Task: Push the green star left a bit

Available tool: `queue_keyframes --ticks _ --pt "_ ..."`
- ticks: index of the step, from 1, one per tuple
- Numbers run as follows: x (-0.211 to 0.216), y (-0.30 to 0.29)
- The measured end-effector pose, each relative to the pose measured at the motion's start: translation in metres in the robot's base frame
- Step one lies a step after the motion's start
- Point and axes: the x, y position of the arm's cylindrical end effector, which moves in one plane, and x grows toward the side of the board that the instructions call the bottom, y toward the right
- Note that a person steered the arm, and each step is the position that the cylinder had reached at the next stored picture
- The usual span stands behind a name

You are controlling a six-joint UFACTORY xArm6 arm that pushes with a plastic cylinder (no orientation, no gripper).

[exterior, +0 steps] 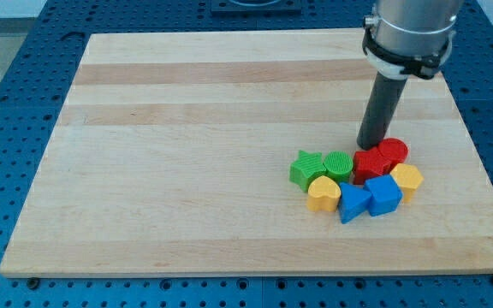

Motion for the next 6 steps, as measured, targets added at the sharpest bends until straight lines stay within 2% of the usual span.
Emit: queue_keyframes --ticks 2,3,4,5,6 --pt "0.000 0.000" --pt "-0.016 -0.011" --pt "-0.018 -0.050" --pt "0.015 -0.108" --pt "0.030 -0.140"
